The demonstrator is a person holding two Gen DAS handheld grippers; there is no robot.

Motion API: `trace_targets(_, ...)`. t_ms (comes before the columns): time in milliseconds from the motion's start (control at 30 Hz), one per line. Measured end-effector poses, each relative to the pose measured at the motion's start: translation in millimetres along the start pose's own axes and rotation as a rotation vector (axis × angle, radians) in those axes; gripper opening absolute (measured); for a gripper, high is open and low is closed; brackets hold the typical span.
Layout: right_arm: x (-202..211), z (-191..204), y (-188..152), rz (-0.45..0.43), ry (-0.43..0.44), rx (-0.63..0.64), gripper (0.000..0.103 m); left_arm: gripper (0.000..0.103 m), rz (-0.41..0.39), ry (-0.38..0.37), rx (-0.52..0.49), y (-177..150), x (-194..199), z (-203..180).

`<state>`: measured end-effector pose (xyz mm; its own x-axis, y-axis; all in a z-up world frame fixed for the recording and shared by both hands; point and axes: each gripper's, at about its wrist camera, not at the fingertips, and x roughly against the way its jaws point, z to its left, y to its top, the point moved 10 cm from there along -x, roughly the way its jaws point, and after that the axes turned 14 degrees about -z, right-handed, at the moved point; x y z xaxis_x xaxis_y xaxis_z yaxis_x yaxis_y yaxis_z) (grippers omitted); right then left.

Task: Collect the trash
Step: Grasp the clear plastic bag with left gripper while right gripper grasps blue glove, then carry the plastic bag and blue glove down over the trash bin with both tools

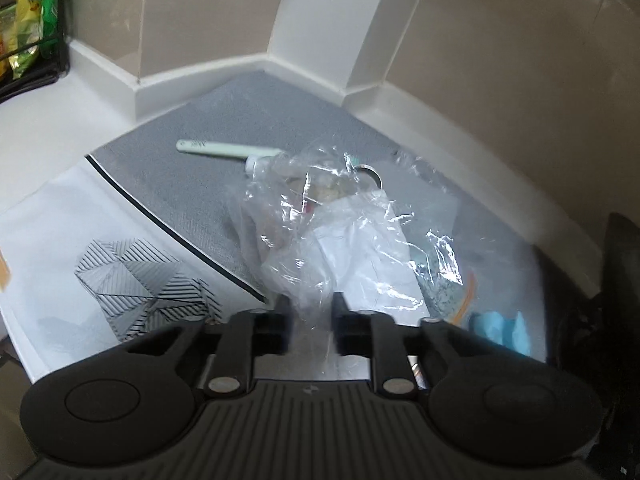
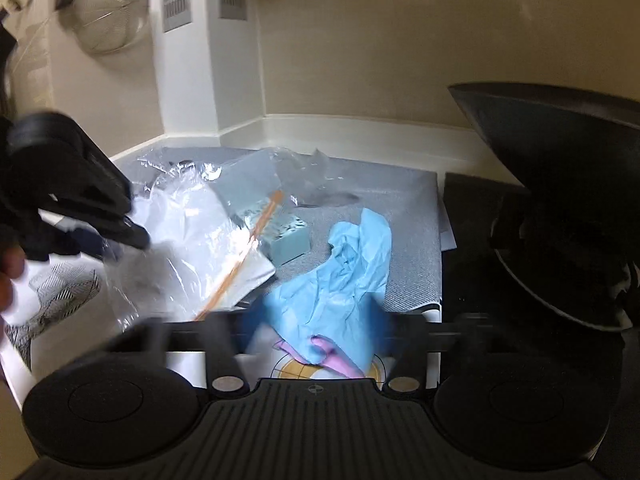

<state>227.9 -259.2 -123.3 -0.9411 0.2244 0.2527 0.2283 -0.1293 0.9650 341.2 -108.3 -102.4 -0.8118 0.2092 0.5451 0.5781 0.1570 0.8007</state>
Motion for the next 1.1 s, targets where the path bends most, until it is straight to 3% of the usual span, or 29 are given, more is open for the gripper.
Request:
trace_targets(33,1,0,-1,0.000,0.005,0.005,0.023,0.011,-0.010,-0.004,0.008,2,6,5)
trace_targets(67,4,1,-1,-0.003,0.013,-0.001,0.019,0.011,-0.024,-0.010,0.011,5,12,11)
trace_targets(167,16,4,3,-0.031,0.046,-0.011,0.015,0.010,-0.080,-0.003,0.009,15,39,35)
trace_targets(300,43,12,21,-0.155,0.052,0.035,0.014,0.010,-0.145,0.003,0.046,21,85,72)
trace_targets(500,80,29,39,-0.266,0.089,0.073,0.014,0.010,-0.215,0.034,0.046,9,152,113)
trace_targets(833,135,57,45,-0.330,0.185,0.088,0.014,0.010,-0.242,0.146,0.034,-54,257,184)
trace_targets(1100,199,88,28,-0.302,0.345,0.111,0.014,0.010,-0.172,0.237,0.026,-129,310,230)
